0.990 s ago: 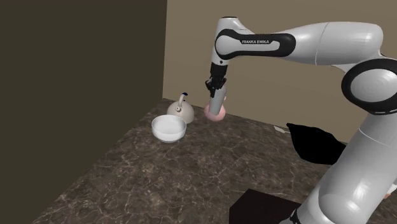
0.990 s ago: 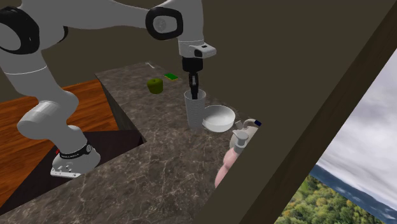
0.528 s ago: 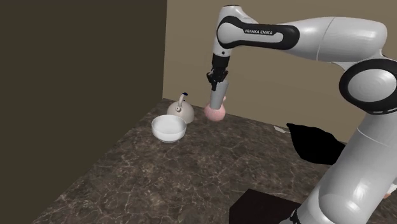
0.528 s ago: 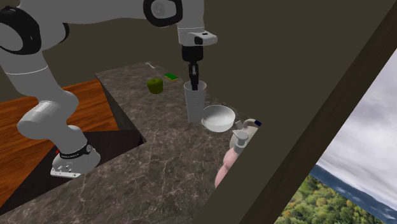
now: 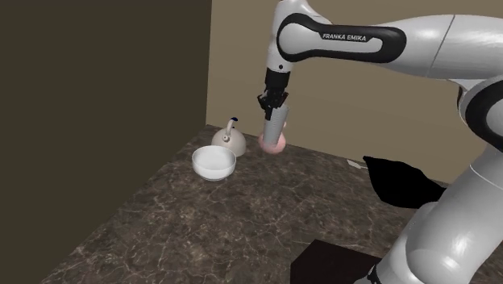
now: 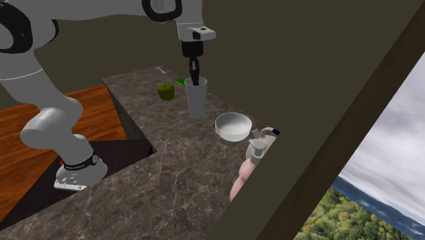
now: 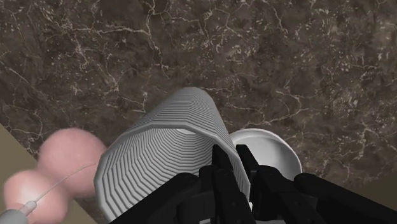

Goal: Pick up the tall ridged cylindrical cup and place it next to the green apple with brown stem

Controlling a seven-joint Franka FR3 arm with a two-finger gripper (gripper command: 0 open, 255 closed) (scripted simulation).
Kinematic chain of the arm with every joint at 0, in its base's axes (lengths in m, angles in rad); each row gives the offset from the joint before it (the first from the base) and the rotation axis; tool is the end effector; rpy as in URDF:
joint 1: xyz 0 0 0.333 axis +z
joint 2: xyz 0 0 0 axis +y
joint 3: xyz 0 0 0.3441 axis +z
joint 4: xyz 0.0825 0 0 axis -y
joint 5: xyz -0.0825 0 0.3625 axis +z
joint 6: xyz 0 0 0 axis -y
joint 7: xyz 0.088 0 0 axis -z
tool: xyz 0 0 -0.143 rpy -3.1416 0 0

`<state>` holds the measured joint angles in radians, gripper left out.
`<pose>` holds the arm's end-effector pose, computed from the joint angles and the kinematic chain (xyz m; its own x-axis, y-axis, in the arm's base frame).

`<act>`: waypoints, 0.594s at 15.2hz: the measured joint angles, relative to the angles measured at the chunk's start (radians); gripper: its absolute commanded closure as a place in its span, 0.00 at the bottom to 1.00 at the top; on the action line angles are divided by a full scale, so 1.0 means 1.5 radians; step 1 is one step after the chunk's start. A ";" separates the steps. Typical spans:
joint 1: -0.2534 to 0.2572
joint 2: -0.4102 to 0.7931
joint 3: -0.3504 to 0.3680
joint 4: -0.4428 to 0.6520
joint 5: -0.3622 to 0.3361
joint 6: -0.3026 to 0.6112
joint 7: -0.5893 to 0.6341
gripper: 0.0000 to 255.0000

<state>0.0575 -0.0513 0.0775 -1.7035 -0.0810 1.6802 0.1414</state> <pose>0.5213 0.0610 0.5935 0.9992 0.0028 0.0391 -0.0003 -0.9968 0.0799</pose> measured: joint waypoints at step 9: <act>0.055 -0.097 0.068 -0.109 0.018 0.003 0.120 1.00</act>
<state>0.1403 -0.1971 0.1795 -1.8668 -0.0533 1.6843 0.3215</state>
